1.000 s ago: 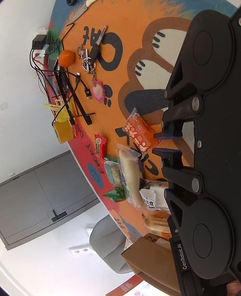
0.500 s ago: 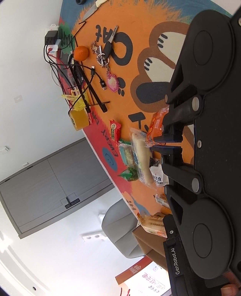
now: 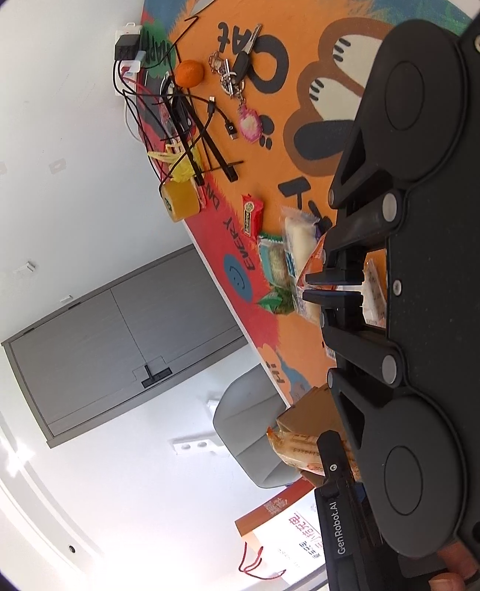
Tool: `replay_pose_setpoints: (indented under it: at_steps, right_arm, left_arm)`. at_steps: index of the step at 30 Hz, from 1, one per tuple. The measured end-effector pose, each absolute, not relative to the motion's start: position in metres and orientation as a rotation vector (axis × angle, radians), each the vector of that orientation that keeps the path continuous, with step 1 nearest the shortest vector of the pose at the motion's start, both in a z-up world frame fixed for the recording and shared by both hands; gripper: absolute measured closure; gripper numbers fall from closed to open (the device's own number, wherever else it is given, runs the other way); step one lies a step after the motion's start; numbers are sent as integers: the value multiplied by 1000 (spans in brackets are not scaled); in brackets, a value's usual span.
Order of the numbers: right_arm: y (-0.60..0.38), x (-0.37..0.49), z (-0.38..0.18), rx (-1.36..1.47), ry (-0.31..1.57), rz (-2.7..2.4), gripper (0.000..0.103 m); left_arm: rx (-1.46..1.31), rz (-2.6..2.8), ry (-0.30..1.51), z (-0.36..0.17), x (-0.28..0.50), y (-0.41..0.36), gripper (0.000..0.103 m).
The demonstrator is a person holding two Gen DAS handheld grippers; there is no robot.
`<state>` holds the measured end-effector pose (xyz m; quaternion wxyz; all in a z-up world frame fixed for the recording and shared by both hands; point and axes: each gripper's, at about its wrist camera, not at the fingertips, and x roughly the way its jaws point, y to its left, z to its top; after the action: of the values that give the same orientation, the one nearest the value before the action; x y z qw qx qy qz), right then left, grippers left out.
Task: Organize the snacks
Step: 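Carry both packets over the cardboard box and open both grippers to drop them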
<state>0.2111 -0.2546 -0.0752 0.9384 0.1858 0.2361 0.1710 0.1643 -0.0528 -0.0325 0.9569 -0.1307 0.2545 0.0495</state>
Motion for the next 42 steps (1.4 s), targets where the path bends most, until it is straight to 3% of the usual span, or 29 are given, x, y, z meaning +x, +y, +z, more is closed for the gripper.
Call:
replay_pose_setpoints:
  at_steps: [32,42]
  right_arm:
    - [-131,226,-22,285,417,547,100]
    - [-93,218,-10,249,405,605,100]
  left_arm:
    - [-369,294,479,-21,157,73,69]
    - [-405,329,463,-19,140,94,51]
